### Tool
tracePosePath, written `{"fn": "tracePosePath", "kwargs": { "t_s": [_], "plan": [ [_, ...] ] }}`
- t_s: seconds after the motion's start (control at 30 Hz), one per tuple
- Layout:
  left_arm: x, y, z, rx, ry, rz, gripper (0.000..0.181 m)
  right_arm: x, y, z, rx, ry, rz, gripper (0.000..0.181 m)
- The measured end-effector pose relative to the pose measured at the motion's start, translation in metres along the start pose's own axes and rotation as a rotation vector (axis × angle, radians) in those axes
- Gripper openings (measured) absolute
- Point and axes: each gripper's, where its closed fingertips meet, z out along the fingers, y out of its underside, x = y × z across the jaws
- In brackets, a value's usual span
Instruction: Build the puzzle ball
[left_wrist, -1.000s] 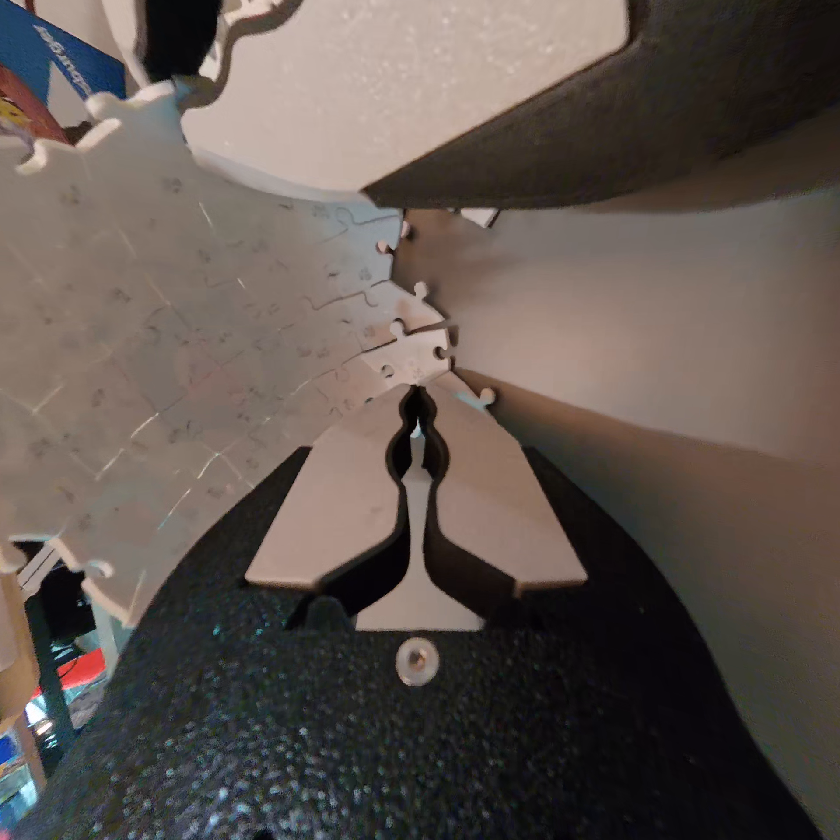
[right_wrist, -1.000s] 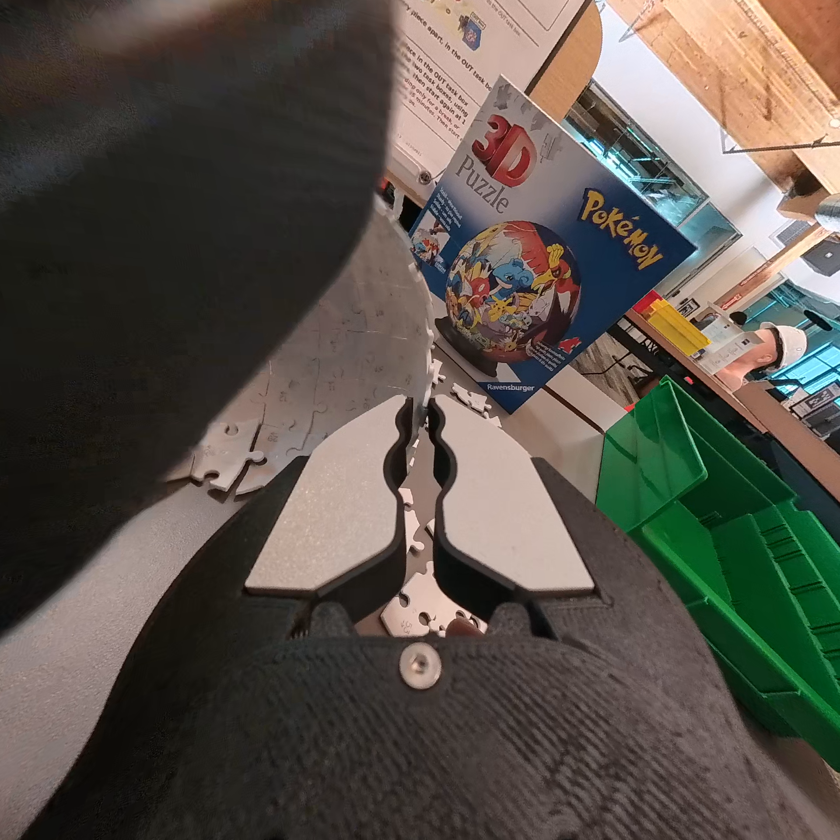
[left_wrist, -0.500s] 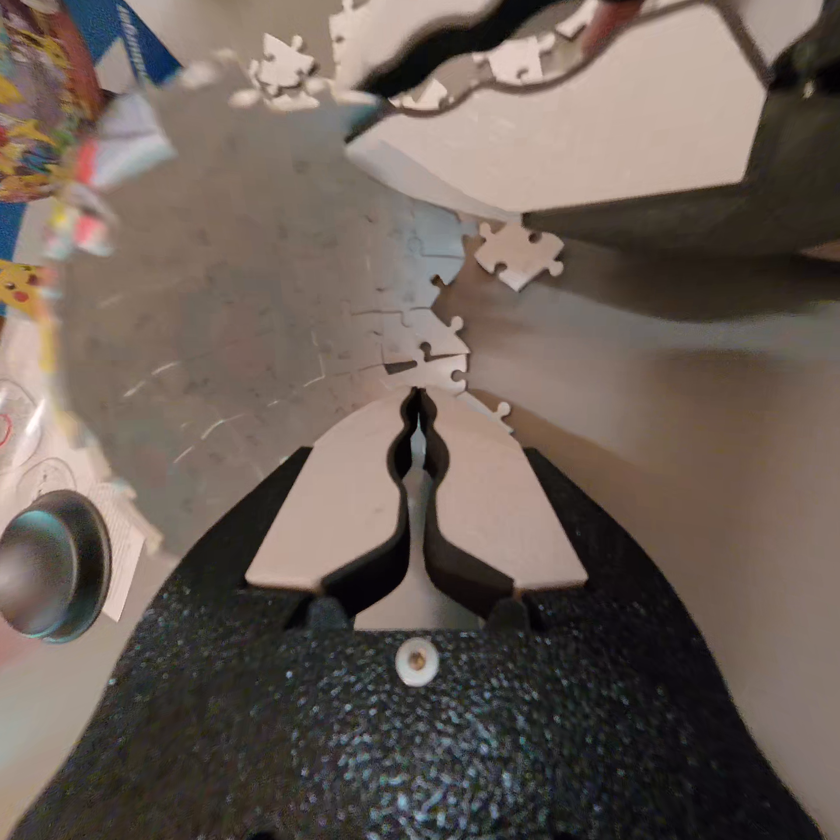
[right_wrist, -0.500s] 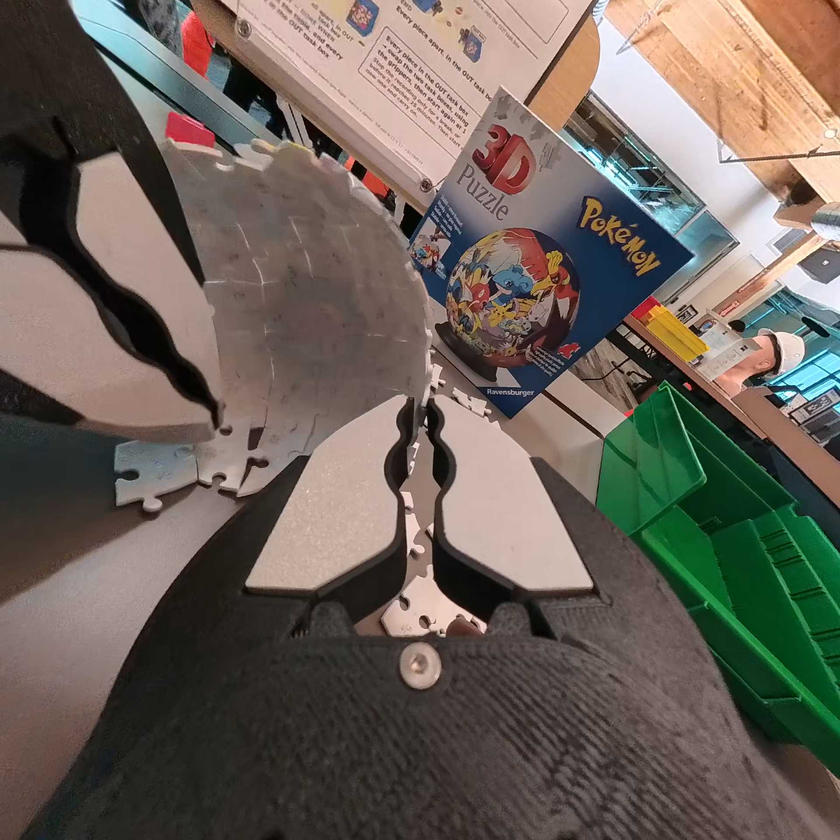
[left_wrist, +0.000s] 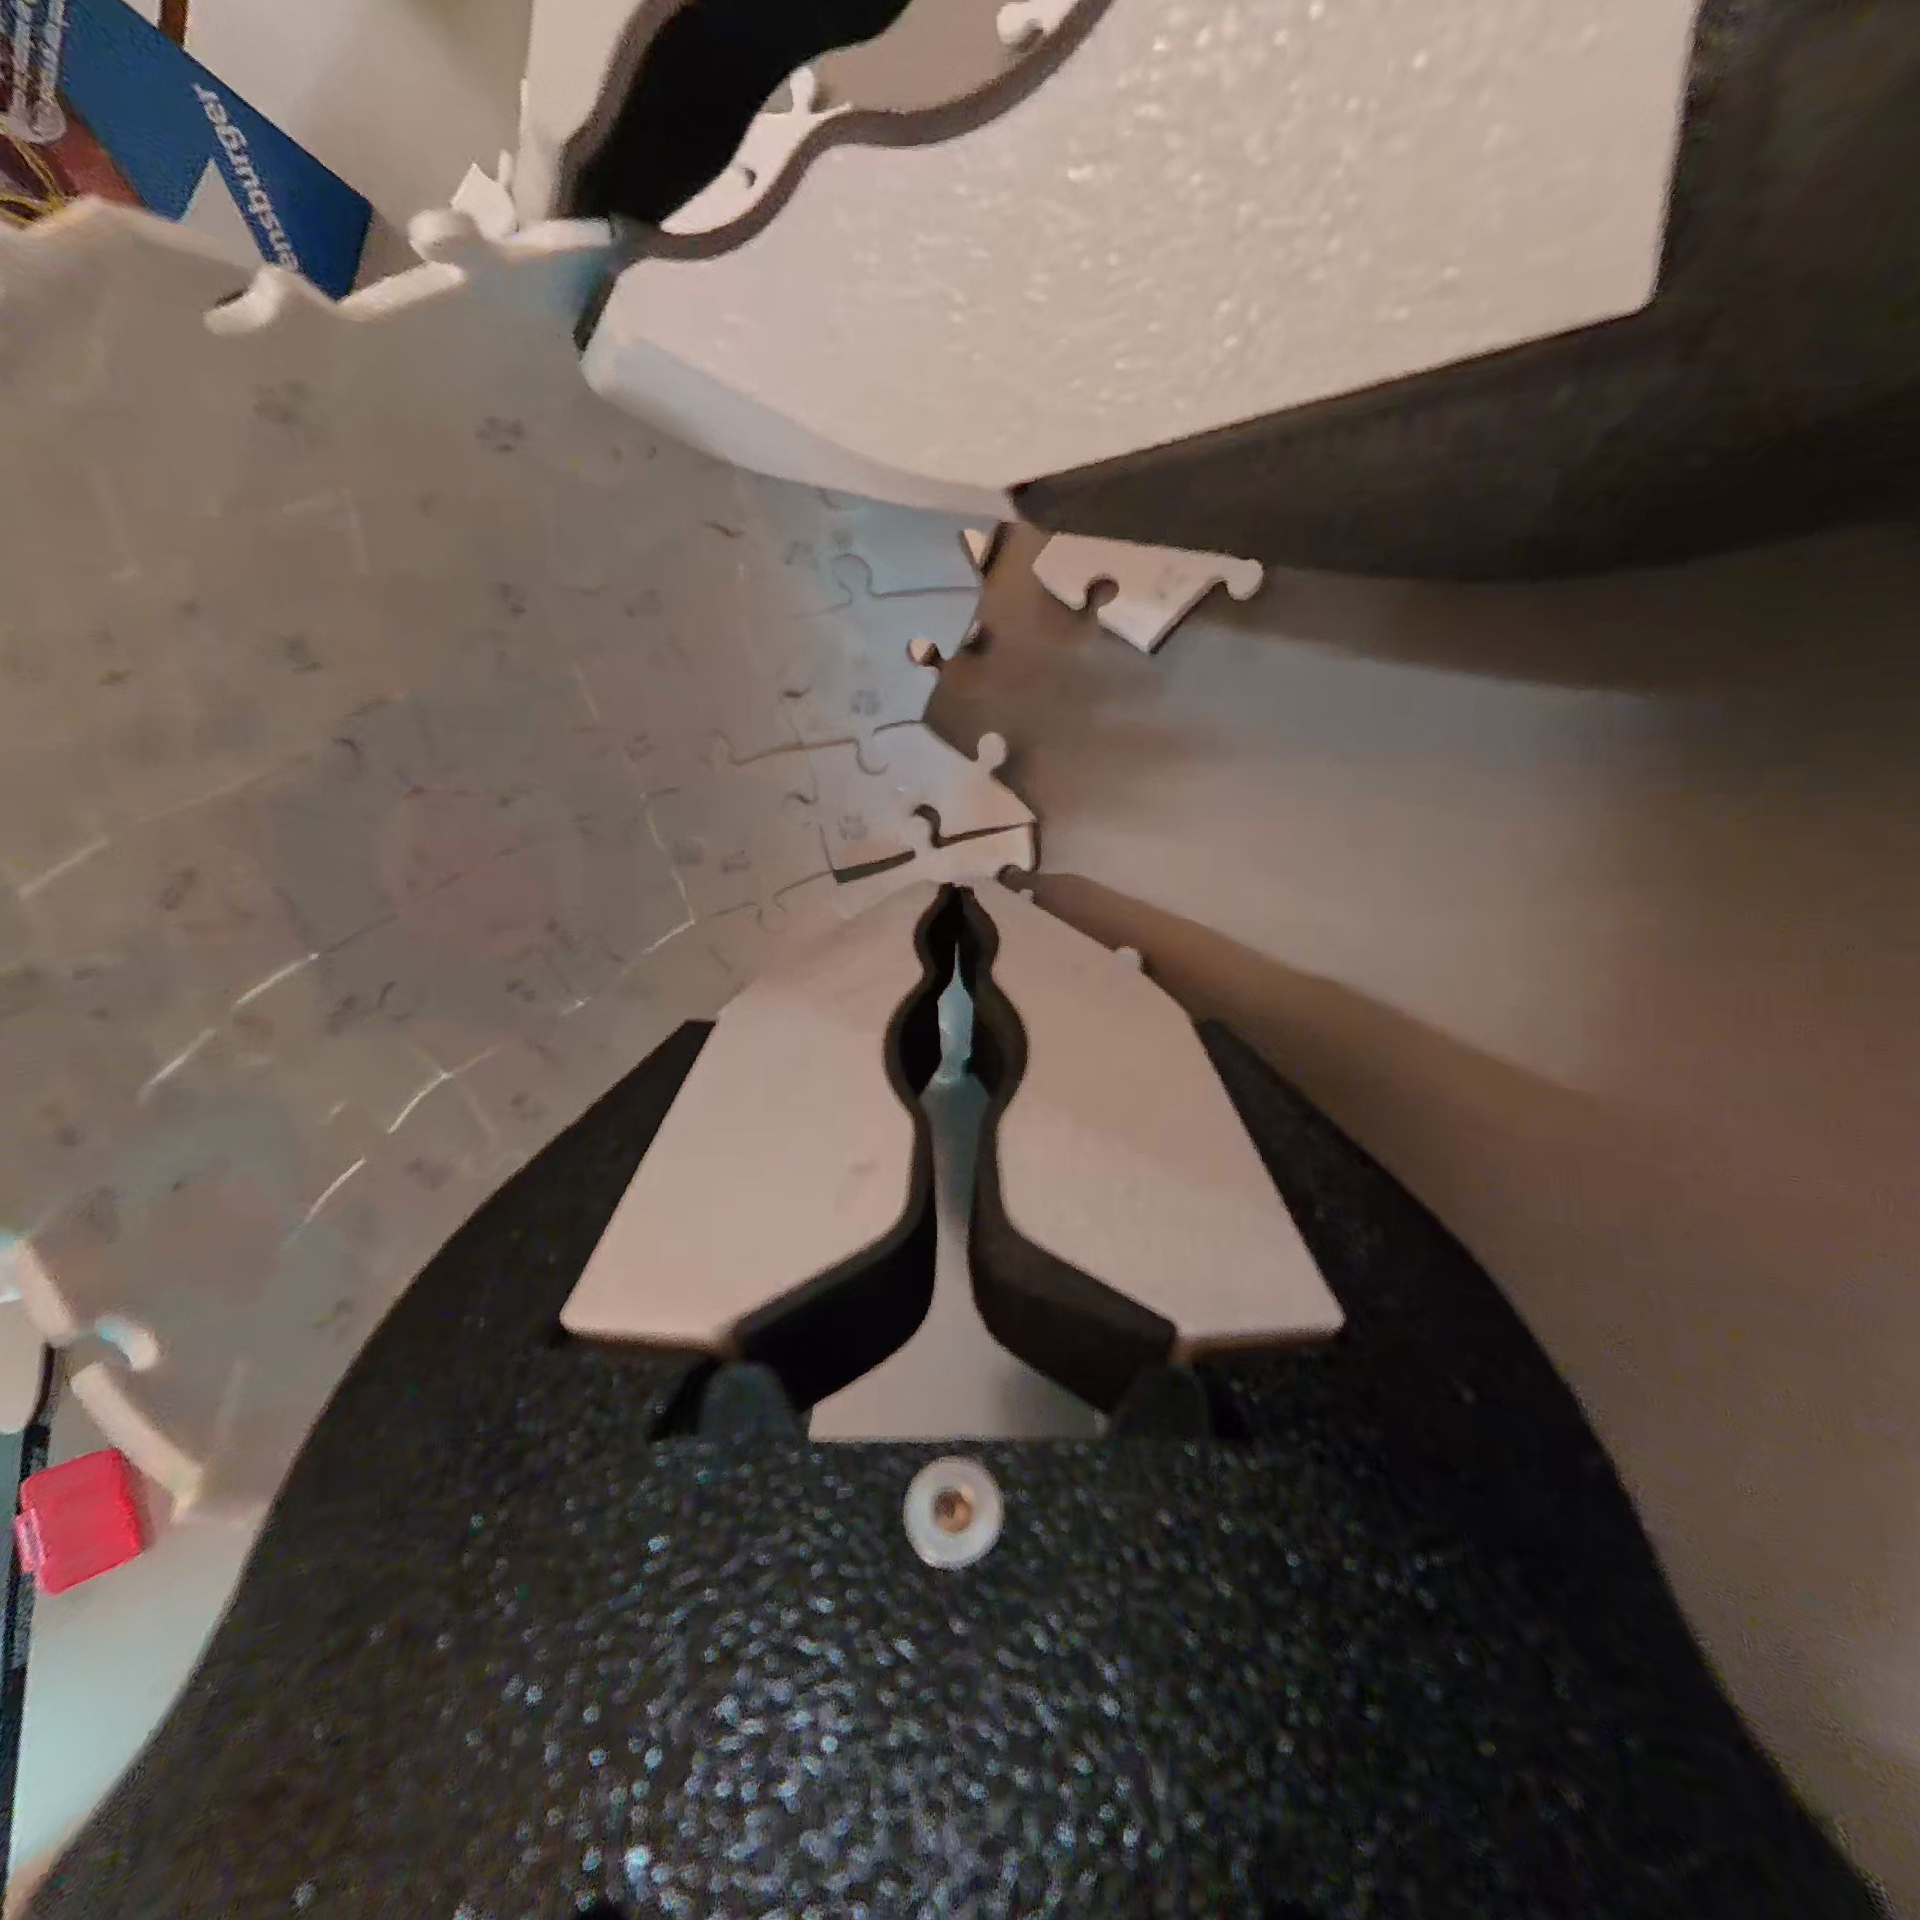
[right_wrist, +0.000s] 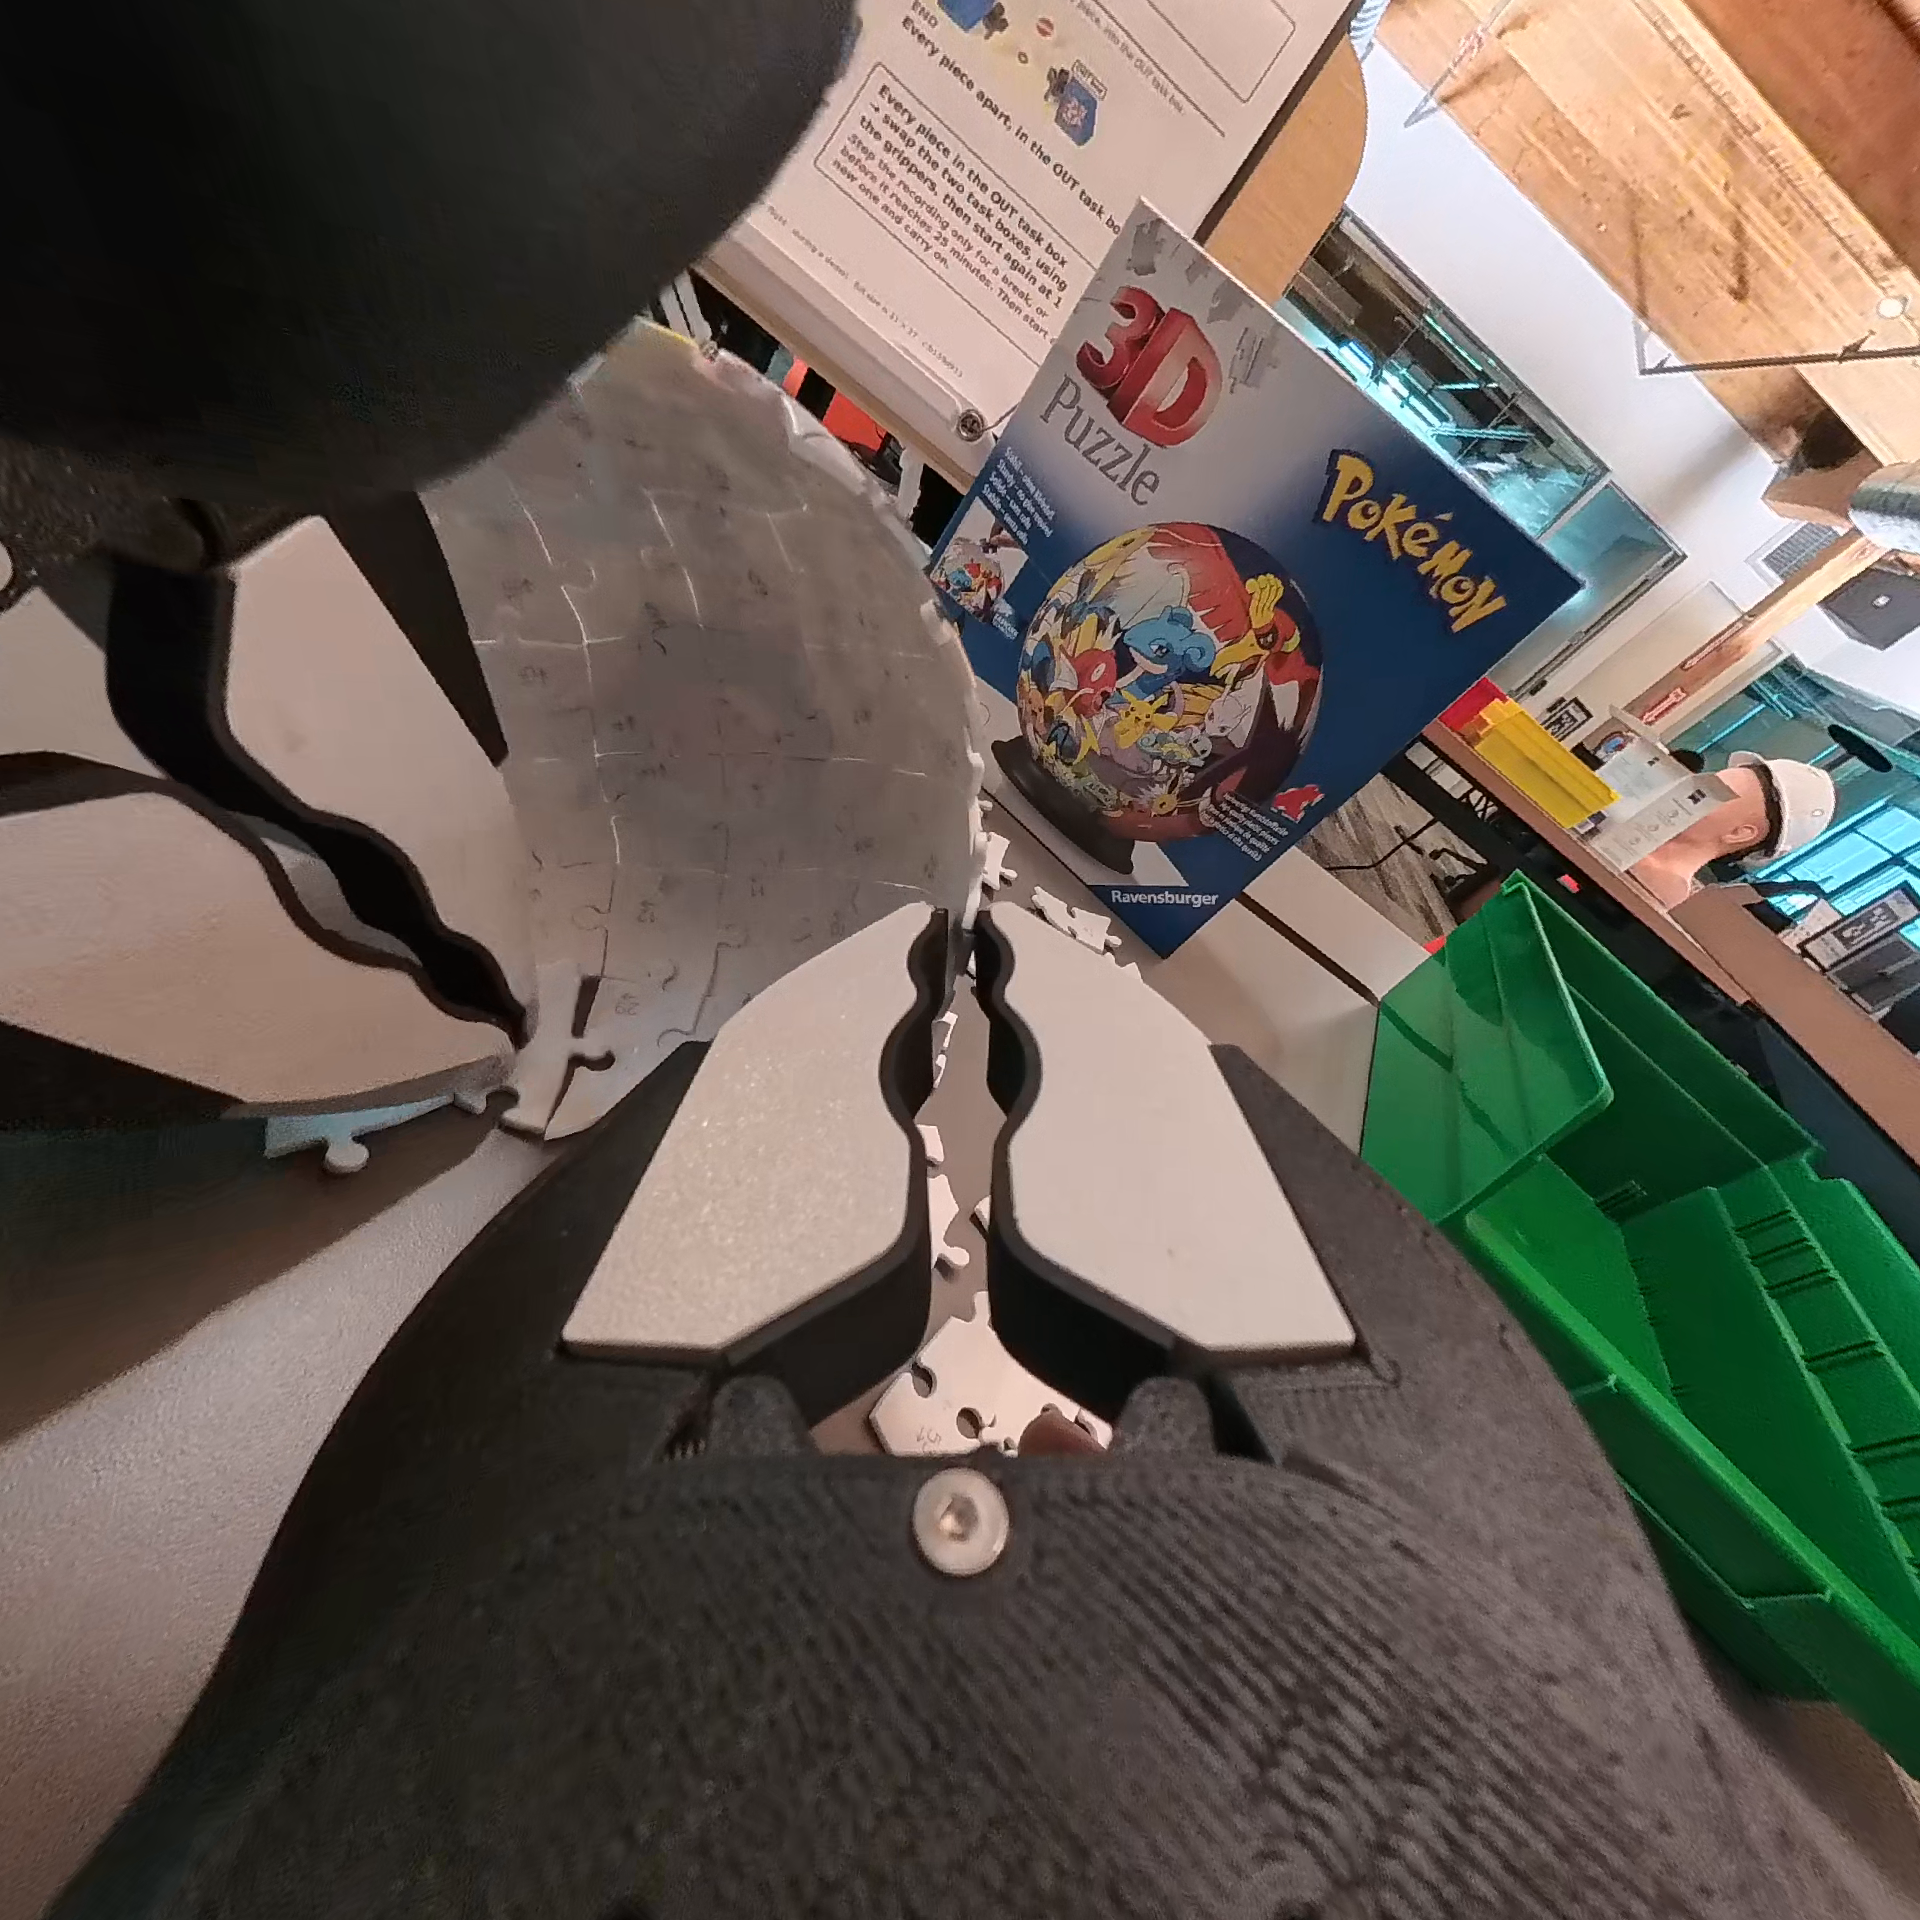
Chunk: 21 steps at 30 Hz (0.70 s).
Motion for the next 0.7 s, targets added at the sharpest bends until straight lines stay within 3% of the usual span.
{"fn": "tracePosePath", "kwargs": {
  "t_s": [0.43,0.7],
  "plan": [
    [-0.002,-0.001,0.000,0.000,0.003,0.070,0.000,0.000,0.000,0.000,0.000,0.000,0.001,0.004],
    [-0.014,-0.006,-0.002,0.020,-0.065,0.009,0.000,0.000,0.000,0.001,0.001,0.000,0.001,0.004]
  ]
}}
